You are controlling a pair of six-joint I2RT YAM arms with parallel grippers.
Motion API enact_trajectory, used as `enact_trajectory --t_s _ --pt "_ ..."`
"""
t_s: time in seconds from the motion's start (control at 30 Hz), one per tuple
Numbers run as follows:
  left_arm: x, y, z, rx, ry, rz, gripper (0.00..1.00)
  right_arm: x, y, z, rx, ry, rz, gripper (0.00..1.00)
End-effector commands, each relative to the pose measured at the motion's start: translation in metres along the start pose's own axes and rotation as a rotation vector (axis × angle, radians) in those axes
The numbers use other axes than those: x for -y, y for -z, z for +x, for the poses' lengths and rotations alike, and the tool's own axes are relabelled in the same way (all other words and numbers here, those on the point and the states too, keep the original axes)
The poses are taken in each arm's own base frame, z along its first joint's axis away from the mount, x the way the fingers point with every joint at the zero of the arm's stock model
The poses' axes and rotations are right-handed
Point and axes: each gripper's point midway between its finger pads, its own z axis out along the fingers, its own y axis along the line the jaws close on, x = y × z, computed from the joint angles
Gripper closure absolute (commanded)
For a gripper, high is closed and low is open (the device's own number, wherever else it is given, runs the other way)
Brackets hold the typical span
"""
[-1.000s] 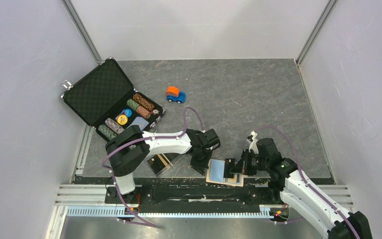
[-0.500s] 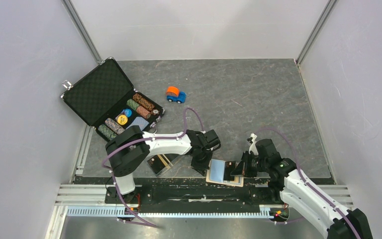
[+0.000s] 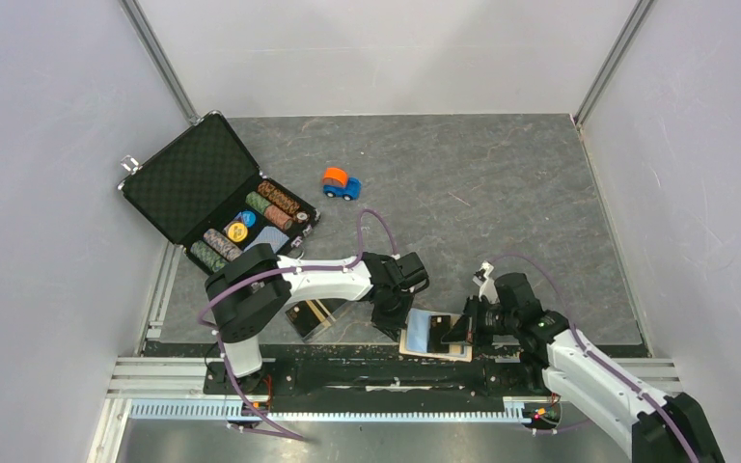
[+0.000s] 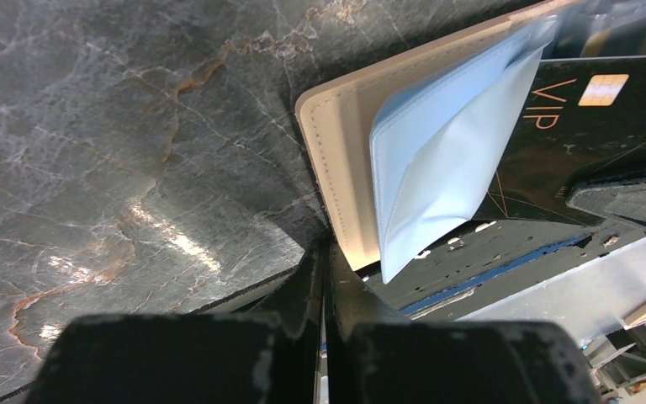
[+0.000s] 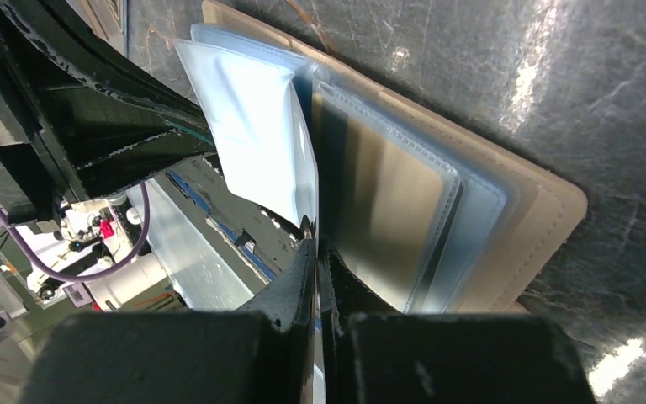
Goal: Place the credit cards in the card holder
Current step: Insert the credit card into the card holder.
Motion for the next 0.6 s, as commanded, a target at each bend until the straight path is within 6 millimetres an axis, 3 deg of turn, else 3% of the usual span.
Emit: enact_trajectory --t_s 0.0,0.17,0.57 --pt "-0.006 -0.020 0.009 -0.019 0.023 -0.042 0.98 0.012 -0.004 0.005 -0.031 0.038 0.028 1.00" --pt "-0.006 -0.020 0.010 -0.021 0.029 -0.041 0.98 0.022 -0.007 0.001 -0.028 0.076 0.075 1.00" --pt "-0.008 -0.022 0.012 -0.031 0.032 -0.047 0.98 0.023 0.002 -0.038 -0.007 0.277 0.204 1.00"
